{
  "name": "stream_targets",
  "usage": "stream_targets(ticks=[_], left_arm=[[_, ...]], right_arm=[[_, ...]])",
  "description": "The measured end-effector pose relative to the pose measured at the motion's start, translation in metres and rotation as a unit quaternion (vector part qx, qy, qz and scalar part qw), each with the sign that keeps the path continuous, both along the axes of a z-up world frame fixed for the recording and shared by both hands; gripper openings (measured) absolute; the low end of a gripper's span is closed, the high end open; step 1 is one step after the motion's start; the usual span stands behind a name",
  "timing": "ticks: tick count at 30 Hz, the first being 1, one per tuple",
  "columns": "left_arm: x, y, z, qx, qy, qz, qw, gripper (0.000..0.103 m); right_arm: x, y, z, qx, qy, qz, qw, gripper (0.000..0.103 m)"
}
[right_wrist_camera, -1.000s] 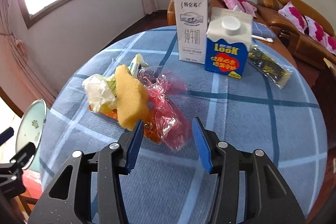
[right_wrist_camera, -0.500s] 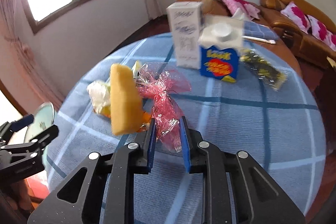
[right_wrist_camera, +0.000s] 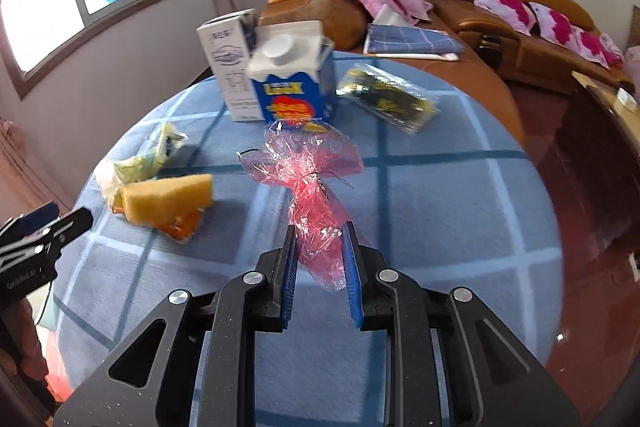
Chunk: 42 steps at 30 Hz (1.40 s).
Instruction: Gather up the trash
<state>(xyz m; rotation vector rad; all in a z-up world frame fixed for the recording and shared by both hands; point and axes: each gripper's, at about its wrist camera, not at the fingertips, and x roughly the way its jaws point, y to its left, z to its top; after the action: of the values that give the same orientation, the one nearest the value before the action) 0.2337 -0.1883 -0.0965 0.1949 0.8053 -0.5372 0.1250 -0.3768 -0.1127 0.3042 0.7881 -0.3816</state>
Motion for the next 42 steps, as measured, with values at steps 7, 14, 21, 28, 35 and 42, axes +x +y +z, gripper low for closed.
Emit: stream_targets(ticks=[7, 14, 21, 28, 35, 42], left_arm=[[0.006, -0.038, -0.007, -0.028, 0.021, -0.043, 0.9984, 0.073], [0.018, -0.068, -0.029, -0.016, 0.054, -0.051, 0.9971, 0.044], [0.001, -0.052, -0.015, -0.008, 0.023, -0.057, 0.9981, 0.033], [-0.019, -0.030, 0.006, -0.008, 0.010, -0.063, 0.9979, 0.033], [-0.037, -0.005, 0.011, 0.017, -0.004, -0.054, 0.9984, 0.034], [-0.045, 0.024, 0.022, 0.017, -0.020, -0.036, 0.9990, 0.034]], right_arm=[[-0.029, -0.017, 0.004, -0.009, 0.000, -0.029, 1.000, 0.023], [-0.032, -0.023, -0.002, 0.008, 0.001, -0.038, 0.999, 0.023], [-0.030, -0.009, 0.003, 0.006, -0.007, -0.022, 1.000, 0.023], [-0.030, 0.007, 0.011, -0.003, -0.009, -0.013, 1.000, 0.023], [-0.032, 0.025, 0.021, -0.014, -0.013, 0.000, 1.000, 0.023], [-0.027, 0.051, 0.029, -0.020, -0.016, 0.024, 0.999, 0.023]])
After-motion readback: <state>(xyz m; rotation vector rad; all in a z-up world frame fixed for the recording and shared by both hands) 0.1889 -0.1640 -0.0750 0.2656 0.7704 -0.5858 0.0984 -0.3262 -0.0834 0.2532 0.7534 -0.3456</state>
